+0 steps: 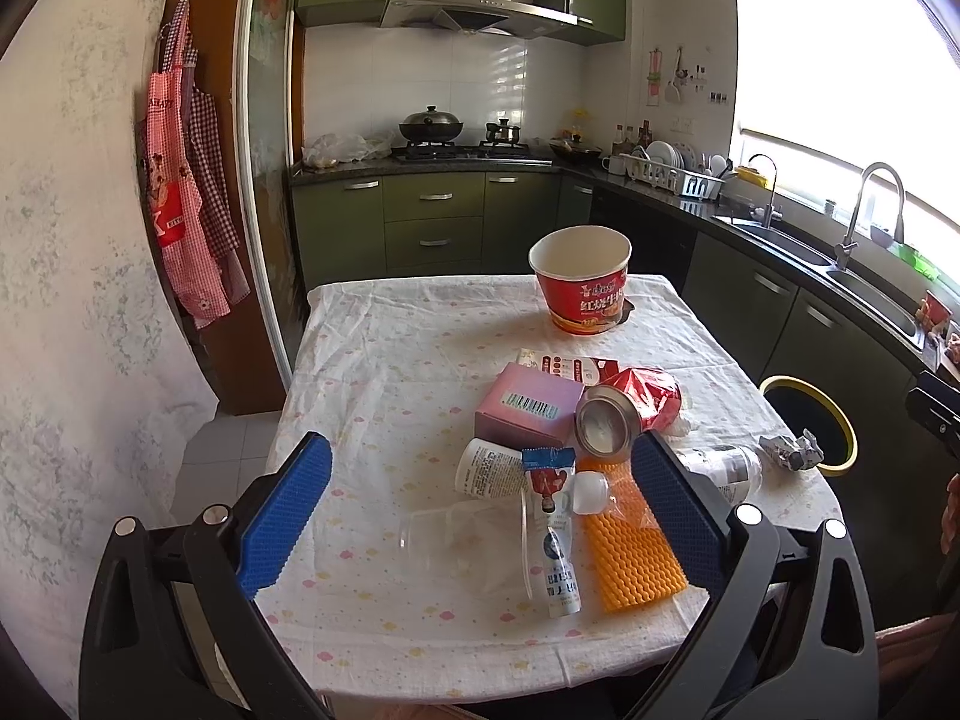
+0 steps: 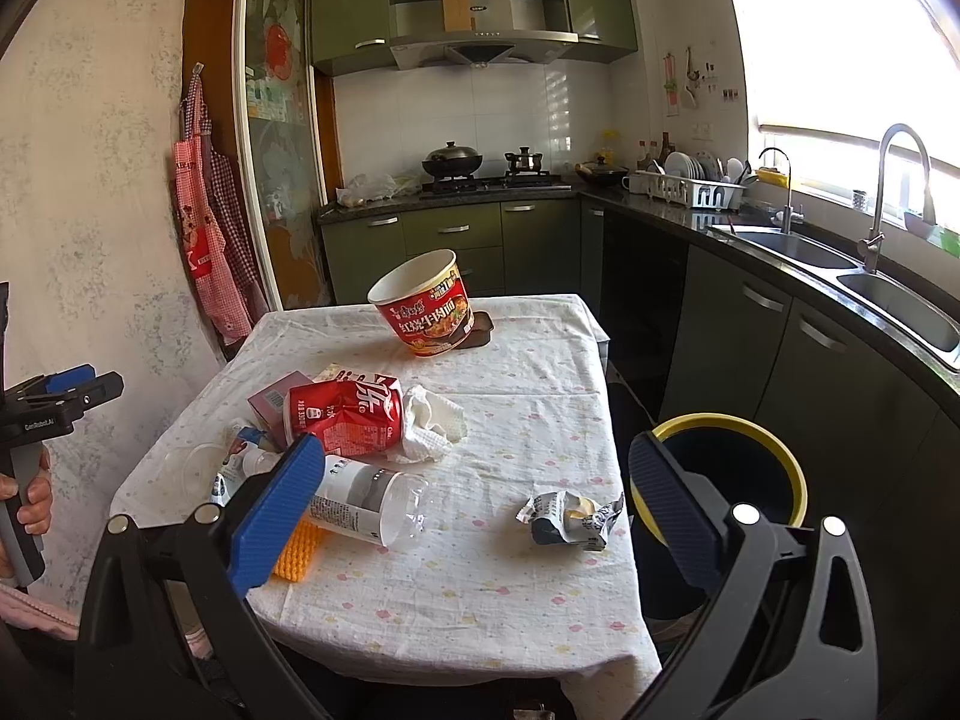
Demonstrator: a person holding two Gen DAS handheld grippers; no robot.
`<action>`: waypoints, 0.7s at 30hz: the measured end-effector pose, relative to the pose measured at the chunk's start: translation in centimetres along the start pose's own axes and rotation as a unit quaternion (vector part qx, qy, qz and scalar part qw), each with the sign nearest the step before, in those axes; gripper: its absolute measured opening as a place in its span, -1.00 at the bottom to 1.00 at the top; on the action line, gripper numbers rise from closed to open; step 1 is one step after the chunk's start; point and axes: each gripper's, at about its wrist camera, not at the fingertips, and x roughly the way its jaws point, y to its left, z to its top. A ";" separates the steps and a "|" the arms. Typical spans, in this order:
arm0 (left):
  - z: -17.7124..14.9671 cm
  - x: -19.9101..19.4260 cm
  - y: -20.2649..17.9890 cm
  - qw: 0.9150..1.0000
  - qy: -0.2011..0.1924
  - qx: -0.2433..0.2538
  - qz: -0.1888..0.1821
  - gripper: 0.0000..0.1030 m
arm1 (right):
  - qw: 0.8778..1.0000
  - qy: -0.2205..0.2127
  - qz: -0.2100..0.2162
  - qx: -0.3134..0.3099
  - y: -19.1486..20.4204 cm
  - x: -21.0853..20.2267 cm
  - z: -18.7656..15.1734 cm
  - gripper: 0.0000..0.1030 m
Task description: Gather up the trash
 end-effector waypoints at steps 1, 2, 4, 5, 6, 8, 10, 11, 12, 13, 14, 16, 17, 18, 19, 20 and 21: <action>0.0 0.0 0.0 1.000 0.001 0.001 -0.001 0.91 | 1.000 0.000 0.000 0.000 0.0 0.0 0.0 0.88; 0.0 0.1 -0.1 1.000 0.001 0.002 -0.001 0.91 | 1.000 0.000 0.000 0.000 -0.1 0.0 -0.1 0.88; -0.1 0.2 -0.2 1.000 0.002 0.004 -0.002 0.91 | 1.000 0.000 0.000 0.000 0.0 0.0 0.0 0.88; -0.1 0.2 -0.3 1.000 0.003 0.004 -0.002 0.91 | 1.000 0.000 0.000 0.000 0.0 0.1 0.0 0.88; -0.2 0.2 -0.3 1.000 0.004 0.004 -0.003 0.91 | 1.000 0.000 0.000 0.000 -0.1 0.1 -0.1 0.88; -0.2 0.3 -0.3 1.000 0.004 0.004 -0.003 0.91 | 1.000 0.000 -0.001 0.000 0.0 0.1 0.0 0.88; -0.2 0.3 -0.3 1.000 0.004 0.005 -0.003 0.91 | 1.000 0.001 0.000 0.000 0.0 0.1 0.0 0.88; -0.2 0.3 -0.2 1.000 0.004 0.005 -0.004 0.91 | 1.000 0.001 -0.001 0.000 0.0 0.1 0.0 0.88; -0.2 0.3 -0.3 1.000 0.005 0.004 -0.003 0.91 | 1.000 0.002 -0.001 0.000 0.0 0.1 0.0 0.88; -0.2 0.3 -0.3 1.000 0.004 0.004 -0.003 0.91 | 1.000 0.002 -0.001 0.000 -0.1 0.2 0.0 0.88; -0.2 0.3 -0.3 1.000 0.004 0.005 -0.003 0.91 | 1.000 0.002 0.000 0.001 -0.3 0.2 -0.2 0.88; -0.2 0.3 -0.3 1.000 0.005 0.004 -0.003 0.91 | 1.000 0.002 -0.001 0.000 -0.4 0.3 -0.3 0.88; -0.2 0.3 -0.3 1.000 0.005 0.005 -0.003 0.91 | 1.000 0.002 0.000 0.000 -0.4 0.3 -0.3 0.88; -0.2 0.4 -0.3 1.000 0.005 0.005 -0.003 0.91 | 1.000 0.002 0.000 0.000 -0.4 0.3 -0.3 0.88; -0.2 0.3 -0.3 1.000 0.004 0.006 -0.003 0.91 | 1.000 0.003 -0.001 0.000 -0.4 0.3 -0.3 0.88; -0.2 0.3 -0.3 1.000 0.004 0.007 -0.003 0.91 | 1.000 0.003 -0.001 0.000 -0.4 0.3 -0.3 0.88; -0.2 0.4 -0.3 1.000 0.005 0.007 -0.003 0.91 | 1.000 0.003 -0.001 0.000 -0.3 0.3 -0.3 0.88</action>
